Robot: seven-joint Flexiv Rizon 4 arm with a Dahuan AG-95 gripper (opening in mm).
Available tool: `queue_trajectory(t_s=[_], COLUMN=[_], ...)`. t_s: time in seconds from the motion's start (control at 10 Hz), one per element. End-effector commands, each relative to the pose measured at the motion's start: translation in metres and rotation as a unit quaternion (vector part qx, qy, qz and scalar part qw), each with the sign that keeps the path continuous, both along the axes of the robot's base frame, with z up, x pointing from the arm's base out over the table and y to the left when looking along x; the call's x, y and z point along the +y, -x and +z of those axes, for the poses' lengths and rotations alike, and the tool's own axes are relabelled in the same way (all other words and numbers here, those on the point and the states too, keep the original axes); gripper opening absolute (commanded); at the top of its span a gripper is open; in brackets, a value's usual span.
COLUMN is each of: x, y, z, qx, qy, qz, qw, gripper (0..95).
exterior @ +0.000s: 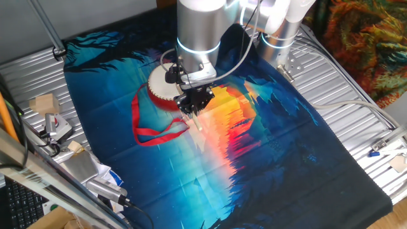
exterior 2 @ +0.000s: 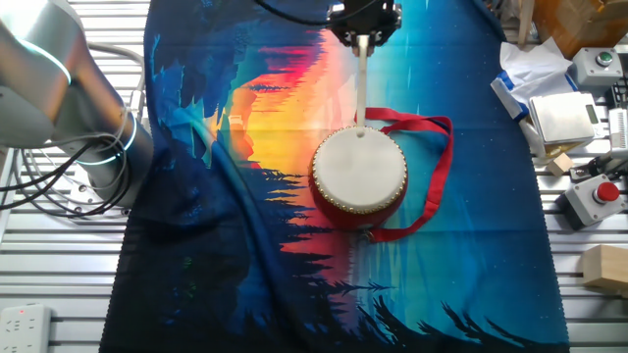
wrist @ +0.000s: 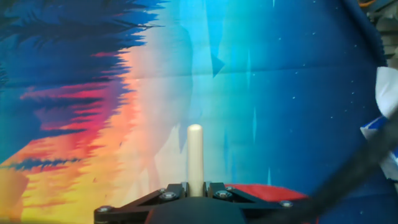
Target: Play the drum
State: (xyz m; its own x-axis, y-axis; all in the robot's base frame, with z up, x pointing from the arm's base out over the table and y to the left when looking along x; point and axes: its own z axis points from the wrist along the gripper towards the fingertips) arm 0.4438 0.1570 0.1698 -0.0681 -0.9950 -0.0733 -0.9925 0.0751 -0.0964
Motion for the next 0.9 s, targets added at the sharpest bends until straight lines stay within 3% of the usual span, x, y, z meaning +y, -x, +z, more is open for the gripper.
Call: queue_trajectory(t_s=[0.1,0.3,0.4,0.7,0.9], x=[0.002,0.001,-0.001,0.002,0.006], y=[-0.004,-0.012,-0.023,-0.039,-0.036], z=[0.001,-0.003,-0.02,-0.053,-0.036], qx=[0.003,0.0,-0.007,-0.024,-0.012], qy=[0.003,0.0,-0.018,-0.054,-0.029], qz=[0.002,0.011,0.015,0.011,0.001], qw=[1.0,0.9999,0.9997,0.9982,0.9995], gripper=[0.0,0.0,0.0,0.0,0.0])
